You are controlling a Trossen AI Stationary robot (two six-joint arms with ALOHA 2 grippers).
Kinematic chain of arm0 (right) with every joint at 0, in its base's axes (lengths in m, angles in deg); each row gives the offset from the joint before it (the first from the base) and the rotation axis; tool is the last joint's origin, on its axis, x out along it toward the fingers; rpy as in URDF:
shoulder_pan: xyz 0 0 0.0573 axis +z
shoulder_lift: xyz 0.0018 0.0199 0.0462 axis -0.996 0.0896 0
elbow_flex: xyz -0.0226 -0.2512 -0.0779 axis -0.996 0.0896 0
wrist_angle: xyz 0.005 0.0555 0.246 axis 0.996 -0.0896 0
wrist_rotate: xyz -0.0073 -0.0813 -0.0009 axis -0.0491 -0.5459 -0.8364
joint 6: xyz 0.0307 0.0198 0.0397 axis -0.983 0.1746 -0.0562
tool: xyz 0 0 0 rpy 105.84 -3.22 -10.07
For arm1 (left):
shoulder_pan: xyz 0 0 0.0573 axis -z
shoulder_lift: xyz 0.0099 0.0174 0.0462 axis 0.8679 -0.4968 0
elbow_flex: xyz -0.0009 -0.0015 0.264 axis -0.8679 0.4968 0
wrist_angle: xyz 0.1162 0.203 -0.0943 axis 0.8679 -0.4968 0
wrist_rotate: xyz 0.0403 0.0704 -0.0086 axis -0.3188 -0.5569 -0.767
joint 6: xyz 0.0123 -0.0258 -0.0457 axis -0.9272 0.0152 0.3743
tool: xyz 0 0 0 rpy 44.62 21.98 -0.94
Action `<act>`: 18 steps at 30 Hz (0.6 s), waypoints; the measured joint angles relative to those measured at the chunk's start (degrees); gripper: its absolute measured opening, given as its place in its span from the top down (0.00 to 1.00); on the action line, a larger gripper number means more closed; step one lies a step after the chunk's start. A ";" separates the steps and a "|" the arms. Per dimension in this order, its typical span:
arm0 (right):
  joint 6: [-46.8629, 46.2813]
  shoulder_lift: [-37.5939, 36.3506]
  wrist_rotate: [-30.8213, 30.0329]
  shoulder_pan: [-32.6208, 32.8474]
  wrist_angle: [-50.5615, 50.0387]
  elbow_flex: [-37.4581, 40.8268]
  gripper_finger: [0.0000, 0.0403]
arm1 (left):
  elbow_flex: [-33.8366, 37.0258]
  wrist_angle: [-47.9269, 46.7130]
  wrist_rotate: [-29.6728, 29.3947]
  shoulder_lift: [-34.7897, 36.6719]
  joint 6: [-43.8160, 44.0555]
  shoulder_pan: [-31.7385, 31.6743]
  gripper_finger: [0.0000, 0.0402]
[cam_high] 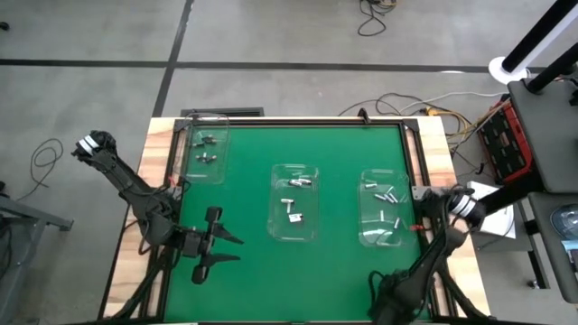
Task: Sort batteries
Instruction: Put the silver battery into the middle transparent bin
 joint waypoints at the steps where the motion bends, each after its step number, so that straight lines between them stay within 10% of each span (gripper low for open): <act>1: -2.29 -1.12 -0.12 0.19 1.09 1.55 0.43 | 0.00 -0.29 0.00 0.00 0.14 0.00 0.61; 18: -17.52 -3.26 2.20 2.48 17.66 13.81 0.49 | -0.04 -1.38 0.05 0.15 0.30 0.00 0.61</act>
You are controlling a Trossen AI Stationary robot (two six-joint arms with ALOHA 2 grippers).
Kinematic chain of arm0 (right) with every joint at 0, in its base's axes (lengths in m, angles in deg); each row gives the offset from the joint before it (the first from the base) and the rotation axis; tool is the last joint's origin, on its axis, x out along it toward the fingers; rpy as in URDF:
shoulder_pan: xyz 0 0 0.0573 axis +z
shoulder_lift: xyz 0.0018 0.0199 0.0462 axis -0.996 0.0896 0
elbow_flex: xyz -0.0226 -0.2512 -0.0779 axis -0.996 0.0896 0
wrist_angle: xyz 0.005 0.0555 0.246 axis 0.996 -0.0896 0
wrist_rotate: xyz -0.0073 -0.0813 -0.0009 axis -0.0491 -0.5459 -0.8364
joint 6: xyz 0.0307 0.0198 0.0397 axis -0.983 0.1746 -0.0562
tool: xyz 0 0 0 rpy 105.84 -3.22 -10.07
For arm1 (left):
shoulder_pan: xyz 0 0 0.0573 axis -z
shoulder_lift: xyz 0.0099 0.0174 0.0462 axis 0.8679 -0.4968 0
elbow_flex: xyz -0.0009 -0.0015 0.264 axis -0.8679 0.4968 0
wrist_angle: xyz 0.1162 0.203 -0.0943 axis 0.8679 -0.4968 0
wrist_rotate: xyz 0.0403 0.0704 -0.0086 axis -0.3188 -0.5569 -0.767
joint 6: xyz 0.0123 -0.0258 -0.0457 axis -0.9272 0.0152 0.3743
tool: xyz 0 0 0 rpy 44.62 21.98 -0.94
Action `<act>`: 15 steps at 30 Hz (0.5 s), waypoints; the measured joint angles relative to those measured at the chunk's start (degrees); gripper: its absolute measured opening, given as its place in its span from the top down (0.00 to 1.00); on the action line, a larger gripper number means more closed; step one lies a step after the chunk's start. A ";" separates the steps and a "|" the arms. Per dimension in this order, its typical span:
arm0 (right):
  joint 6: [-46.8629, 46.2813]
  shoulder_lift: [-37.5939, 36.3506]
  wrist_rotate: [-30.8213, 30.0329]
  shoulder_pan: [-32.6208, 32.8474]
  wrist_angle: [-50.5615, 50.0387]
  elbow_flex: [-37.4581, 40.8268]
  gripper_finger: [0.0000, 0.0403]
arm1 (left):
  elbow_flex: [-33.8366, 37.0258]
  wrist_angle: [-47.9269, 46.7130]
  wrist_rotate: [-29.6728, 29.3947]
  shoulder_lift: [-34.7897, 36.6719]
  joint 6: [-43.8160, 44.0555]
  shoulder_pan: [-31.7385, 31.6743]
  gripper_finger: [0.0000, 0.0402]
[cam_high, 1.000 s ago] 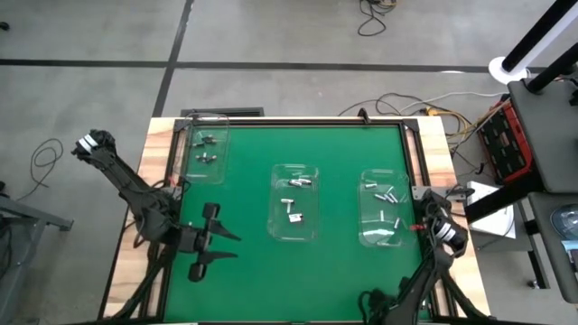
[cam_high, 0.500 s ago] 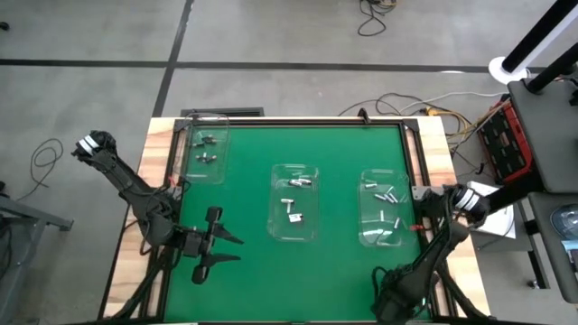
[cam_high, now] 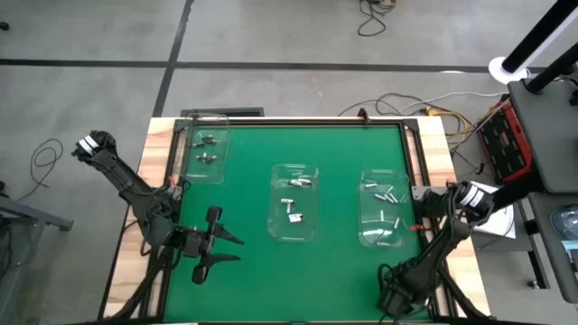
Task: Sort batteries
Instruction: Put the silver battery into the middle transparent bin
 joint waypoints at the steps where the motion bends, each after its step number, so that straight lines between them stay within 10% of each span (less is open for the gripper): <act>1: 0.14 0.50 0.98 0.24 0.41 0.00 0.49 | 0.00 0.02 0.00 0.00 0.02 0.00 0.61; 15: 0.57 -0.07 -3.30 0.95 -7.14 -6.35 0.49 | 0.00 0.03 0.01 0.07 -2.03 0.00 0.61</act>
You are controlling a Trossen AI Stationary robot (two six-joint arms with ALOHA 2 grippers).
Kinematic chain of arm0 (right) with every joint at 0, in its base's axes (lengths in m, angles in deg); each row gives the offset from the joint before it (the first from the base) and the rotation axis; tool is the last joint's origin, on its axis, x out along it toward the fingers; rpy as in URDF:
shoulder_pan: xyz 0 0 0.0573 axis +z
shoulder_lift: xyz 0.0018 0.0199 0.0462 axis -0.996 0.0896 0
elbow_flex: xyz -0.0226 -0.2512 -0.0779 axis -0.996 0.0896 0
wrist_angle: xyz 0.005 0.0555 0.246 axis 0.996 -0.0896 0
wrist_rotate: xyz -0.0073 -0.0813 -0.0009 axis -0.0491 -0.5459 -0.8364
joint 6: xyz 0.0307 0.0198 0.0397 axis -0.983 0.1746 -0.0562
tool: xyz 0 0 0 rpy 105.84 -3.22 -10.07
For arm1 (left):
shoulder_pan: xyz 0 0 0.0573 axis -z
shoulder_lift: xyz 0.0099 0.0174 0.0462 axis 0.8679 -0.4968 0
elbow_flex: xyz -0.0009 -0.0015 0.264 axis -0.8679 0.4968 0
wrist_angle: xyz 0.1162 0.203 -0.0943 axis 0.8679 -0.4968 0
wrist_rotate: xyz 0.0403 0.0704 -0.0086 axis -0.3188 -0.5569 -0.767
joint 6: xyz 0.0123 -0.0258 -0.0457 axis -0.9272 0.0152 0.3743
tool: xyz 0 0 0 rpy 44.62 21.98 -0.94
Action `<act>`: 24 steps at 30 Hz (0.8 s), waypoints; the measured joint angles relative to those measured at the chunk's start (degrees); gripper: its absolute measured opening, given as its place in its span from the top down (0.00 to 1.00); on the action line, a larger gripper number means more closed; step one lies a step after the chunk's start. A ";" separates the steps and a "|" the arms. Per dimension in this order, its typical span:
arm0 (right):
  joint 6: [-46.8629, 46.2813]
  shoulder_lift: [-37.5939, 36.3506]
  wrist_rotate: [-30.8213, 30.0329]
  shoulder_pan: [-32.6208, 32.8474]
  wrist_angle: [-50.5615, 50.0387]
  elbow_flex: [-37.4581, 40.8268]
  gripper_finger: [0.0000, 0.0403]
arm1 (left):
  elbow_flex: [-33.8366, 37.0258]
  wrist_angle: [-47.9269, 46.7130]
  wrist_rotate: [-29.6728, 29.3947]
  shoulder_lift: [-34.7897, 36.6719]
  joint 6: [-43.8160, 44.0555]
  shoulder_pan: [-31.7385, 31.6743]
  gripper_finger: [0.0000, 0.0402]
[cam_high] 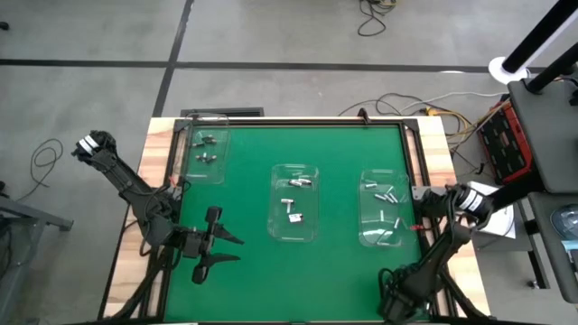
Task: Sort batteries
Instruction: Put the silver battery into the middle transparent bin
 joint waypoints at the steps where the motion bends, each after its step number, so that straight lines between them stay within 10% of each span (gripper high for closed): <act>1: -0.02 -0.12 -0.43 0.00 -0.31 -0.18 0.49 | 0.00 0.06 0.00 0.02 0.04 0.00 0.61; 24: 11.00 1.80 5.80 -0.15 -8.09 -3.00 0.49 | -0.04 1.06 -0.09 0.07 0.05 -0.18 0.61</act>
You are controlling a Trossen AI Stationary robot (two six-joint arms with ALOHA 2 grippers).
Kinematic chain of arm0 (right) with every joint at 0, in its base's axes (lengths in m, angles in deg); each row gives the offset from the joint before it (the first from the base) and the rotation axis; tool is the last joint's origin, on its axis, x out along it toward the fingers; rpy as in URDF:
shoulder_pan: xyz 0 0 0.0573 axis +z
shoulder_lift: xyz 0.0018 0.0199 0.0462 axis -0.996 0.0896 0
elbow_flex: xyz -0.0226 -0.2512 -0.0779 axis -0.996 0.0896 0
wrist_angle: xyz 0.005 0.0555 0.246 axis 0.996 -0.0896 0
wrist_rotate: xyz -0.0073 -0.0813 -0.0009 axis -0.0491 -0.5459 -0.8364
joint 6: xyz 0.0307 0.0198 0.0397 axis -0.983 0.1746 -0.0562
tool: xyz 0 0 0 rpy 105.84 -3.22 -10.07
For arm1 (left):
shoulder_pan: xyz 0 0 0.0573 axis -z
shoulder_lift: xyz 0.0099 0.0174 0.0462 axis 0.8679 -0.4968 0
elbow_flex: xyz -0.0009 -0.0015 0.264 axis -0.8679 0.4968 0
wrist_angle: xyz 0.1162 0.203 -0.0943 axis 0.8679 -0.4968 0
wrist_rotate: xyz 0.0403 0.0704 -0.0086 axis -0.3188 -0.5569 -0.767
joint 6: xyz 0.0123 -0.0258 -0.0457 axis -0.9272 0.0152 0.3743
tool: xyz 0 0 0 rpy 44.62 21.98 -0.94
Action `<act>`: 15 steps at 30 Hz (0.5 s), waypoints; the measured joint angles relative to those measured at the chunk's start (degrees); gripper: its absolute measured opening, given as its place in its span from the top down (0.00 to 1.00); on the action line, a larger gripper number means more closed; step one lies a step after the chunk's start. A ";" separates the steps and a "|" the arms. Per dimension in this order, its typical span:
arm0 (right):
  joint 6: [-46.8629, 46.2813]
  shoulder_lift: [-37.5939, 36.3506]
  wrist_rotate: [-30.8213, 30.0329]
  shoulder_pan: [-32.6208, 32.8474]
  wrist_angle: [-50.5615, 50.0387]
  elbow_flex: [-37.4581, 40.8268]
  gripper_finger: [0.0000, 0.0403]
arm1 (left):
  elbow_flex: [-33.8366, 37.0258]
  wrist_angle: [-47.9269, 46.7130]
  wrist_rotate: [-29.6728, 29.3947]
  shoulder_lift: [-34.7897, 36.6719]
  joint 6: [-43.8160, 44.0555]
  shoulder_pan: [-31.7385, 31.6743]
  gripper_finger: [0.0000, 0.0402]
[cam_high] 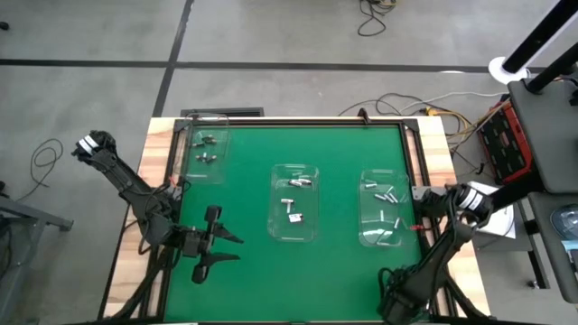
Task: Sort batteries
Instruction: Put the silver battery into the middle transparent bin
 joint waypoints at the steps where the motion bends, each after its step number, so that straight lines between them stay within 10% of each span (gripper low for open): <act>1: 0.33 0.24 0.64 0.00 0.12 -0.12 0.49 | 0.00 0.00 0.00 0.00 -0.32 -0.02 0.61; 15: 4.27 5.27 2.37 0.29 1.08 1.04 0.49 | 0.02 -0.78 -0.02 -0.01 -0.77 -0.04 0.61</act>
